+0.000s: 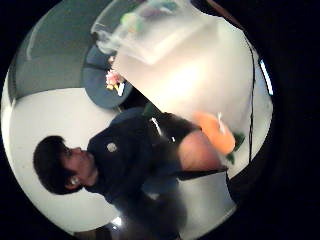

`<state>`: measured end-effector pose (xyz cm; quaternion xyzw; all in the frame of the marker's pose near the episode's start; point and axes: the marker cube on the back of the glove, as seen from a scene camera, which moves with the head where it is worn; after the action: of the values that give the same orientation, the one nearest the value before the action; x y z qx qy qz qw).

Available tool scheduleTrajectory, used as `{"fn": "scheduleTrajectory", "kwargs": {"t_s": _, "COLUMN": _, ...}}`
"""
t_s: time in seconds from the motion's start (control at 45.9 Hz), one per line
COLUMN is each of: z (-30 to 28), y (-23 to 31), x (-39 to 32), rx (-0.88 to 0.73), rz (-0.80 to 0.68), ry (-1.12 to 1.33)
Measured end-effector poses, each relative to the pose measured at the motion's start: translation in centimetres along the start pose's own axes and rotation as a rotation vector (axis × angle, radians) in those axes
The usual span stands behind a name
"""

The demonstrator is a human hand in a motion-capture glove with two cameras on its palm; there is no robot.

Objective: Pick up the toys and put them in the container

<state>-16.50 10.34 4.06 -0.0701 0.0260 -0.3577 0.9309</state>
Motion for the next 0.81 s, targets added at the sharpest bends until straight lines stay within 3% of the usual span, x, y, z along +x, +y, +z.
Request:
{"fn": "scheduleTrajectory", "kwargs": {"t_s": 0.174, "z": 8.3, "y": 2.7, "x": 1.5, "rx": 0.001, "rz": 0.121, "ry": -0.125}}
{"fn": "scheduleTrajectory", "kwargs": {"t_s": 0.37, "z": 13.8, "y": 2.6, "x": 2.0, "rx": 0.096, "rz": 0.151, "ry": -0.03}}
{"fn": "scheduleTrajectory", "kwargs": {"t_s": 0.523, "z": 14.3, "y": 1.8, "x": 1.6, "rx": 0.296, "rz": 0.148, "ry": 0.039}}
{"fn": "scheduleTrajectory", "kwargs": {"t_s": 0.806, "z": 10.0, "y": -0.4, "x": 0.8, "rx": 0.457, "rz": 0.105, "ry": -0.017}}
